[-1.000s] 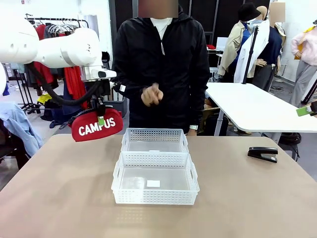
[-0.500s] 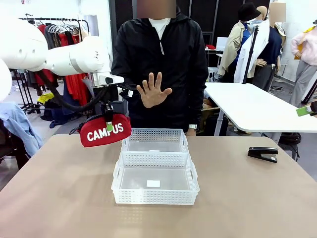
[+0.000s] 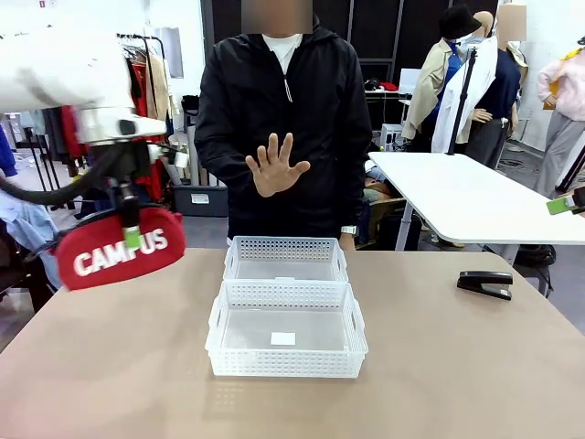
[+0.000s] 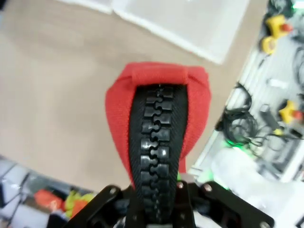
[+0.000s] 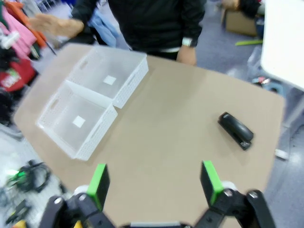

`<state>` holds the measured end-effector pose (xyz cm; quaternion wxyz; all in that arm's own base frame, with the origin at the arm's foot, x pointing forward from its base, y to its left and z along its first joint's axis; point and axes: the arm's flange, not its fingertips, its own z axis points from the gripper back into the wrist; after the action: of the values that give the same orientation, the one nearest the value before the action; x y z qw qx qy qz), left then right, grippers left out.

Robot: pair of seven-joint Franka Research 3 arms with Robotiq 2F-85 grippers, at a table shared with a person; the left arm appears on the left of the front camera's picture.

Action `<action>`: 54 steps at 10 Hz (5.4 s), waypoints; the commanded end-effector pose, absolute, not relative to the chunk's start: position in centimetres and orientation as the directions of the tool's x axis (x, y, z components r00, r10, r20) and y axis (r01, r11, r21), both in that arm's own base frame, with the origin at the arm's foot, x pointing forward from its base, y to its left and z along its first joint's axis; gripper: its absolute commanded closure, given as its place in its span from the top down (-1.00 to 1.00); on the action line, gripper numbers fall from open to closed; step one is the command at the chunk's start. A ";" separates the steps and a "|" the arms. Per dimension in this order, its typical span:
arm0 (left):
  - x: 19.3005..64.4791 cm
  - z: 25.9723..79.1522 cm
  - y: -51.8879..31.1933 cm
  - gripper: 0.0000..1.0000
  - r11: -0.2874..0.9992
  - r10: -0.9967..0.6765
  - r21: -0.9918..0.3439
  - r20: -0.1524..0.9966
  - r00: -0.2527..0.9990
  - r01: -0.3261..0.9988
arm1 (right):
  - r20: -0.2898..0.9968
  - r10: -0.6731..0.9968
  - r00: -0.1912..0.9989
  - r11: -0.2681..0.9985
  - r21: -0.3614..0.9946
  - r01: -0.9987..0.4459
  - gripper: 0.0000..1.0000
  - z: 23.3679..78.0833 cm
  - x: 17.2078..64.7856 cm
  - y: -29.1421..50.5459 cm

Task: Distribute items into two baskets.
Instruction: Move the picked Pencil pouch towards the Organizing basket indicated by the person, stopping as directed, then place the picked Pencil pouch into the Organizing basket as instructed by the person.

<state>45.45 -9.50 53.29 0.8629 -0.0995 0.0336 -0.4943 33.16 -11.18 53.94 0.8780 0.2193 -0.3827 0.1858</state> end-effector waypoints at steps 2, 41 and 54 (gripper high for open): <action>40.4 53.0 -8.5 -1.00 0.520 -0.845 -0.132 0.066 0.531 0.844 | 0.761 0.154 0.630 0.828 0.248 -0.502 1.00 54.1 33.2 -11.2; 44.6 53.1 -20.5 -1.00 0.206 -0.975 -0.088 0.070 0.212 0.975 | 0.761 0.154 0.630 0.828 0.248 -0.502 1.00 54.1 33.2 -11.2; 46.2 45.9 -34.5 -1.00 -0.059 -0.994 -0.091 0.099 -0.050 0.994 | 0.761 0.154 0.630 0.828 0.248 -0.502 1.00 54.1 33.2 -11.2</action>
<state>46.57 -34.70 46.25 0.6842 -0.0655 0.0072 -0.7263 33.13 -11.19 53.98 0.8780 0.2187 -0.3831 0.1857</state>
